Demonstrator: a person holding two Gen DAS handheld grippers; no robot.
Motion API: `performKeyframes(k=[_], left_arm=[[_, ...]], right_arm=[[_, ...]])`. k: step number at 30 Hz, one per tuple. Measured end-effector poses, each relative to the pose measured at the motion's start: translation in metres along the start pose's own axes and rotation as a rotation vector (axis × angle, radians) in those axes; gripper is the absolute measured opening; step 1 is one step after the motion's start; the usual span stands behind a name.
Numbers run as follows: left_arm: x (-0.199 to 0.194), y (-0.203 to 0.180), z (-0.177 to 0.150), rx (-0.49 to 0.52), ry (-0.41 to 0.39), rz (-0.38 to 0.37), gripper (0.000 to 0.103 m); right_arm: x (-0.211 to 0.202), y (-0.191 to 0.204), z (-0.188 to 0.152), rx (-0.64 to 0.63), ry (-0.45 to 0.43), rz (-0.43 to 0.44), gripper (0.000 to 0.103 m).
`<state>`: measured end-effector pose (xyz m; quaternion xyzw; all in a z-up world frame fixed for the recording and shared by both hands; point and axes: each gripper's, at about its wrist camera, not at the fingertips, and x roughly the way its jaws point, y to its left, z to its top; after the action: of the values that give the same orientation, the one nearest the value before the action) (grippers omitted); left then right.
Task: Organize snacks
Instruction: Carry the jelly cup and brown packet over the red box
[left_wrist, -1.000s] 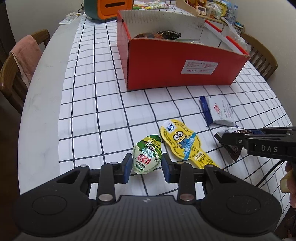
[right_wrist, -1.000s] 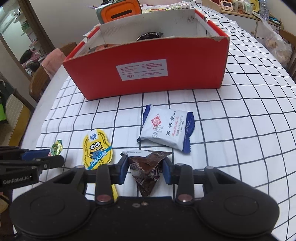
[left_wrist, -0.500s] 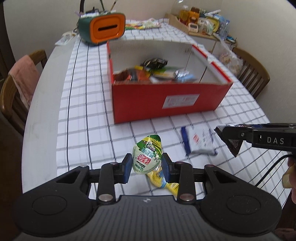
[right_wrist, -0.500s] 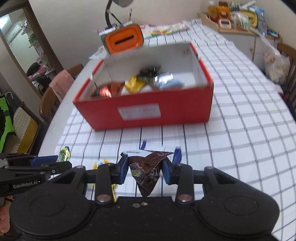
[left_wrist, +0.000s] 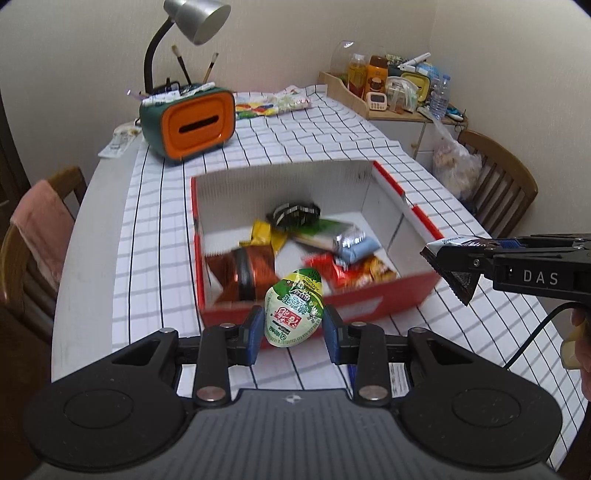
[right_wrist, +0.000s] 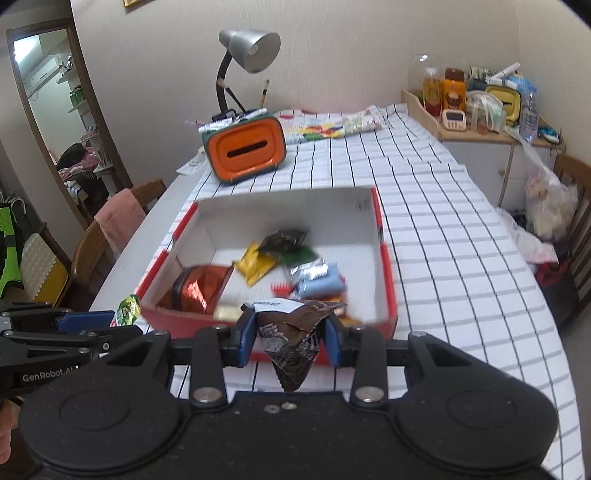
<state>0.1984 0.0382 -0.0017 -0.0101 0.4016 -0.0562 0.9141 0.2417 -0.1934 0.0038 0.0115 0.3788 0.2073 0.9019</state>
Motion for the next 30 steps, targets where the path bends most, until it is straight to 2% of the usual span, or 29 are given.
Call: performKeyframes(k=[7,12,19,30], left_arm=[[0.028,-0.005,0.030,0.026,0.004,0.048,0.033],[0.054,-0.005,0.046,0.016,0.043,0.056,0.033],[0.089,-0.009,0.055,0.025,0.107,0.080,0.033],[0.127,-0.010,0.056,0.060,0.175,0.123,0.034]], right_arm=[[0.023,-0.013,0.026,0.004,0.022,-0.011,0.037],[0.050,-0.016,0.037,-0.041,0.055,-0.041,0.037],[0.086,-0.013,0.045,-0.115,0.137,-0.031,0.037],[0.129,-0.014,0.040,-0.130,0.224,-0.017,0.037]])
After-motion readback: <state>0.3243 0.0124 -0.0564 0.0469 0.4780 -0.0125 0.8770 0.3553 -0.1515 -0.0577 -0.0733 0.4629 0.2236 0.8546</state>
